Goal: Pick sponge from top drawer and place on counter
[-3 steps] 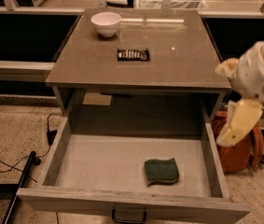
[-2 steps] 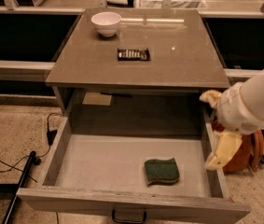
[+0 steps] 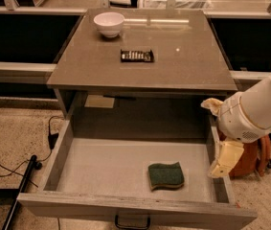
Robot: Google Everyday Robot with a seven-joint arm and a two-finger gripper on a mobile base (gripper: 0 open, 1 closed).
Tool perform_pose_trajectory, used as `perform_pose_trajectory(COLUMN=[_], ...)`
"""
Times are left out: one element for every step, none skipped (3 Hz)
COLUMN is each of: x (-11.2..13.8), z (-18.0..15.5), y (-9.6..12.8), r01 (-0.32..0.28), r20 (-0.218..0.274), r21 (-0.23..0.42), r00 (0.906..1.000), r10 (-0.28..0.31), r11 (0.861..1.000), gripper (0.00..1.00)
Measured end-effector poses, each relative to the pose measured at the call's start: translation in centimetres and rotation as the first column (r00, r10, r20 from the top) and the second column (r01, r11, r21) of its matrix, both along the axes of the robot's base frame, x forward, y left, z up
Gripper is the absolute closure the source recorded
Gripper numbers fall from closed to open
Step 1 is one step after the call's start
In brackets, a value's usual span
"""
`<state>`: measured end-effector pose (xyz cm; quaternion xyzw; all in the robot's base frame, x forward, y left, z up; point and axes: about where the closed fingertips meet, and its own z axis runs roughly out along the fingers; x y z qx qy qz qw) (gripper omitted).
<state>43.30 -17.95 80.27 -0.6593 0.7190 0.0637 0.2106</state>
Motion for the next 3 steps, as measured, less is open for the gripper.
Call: perform_pose_trajectory(x=[0.8,2.5,3.3], z=[-6.4,-13.4,-18.6], y=[1.2,1.9,3.0], r01=[-0.069,-0.097,-0.124], r20=[-0.025,-0.023,-0.030], r21=[-0.002,0.009,0.039], r00=[0.9973,0.9950,0.9917], r10=[0.069,0.097,0.125], r11=[0.998,0.995,0.992], gripper=[0.00,0.00,0.23])
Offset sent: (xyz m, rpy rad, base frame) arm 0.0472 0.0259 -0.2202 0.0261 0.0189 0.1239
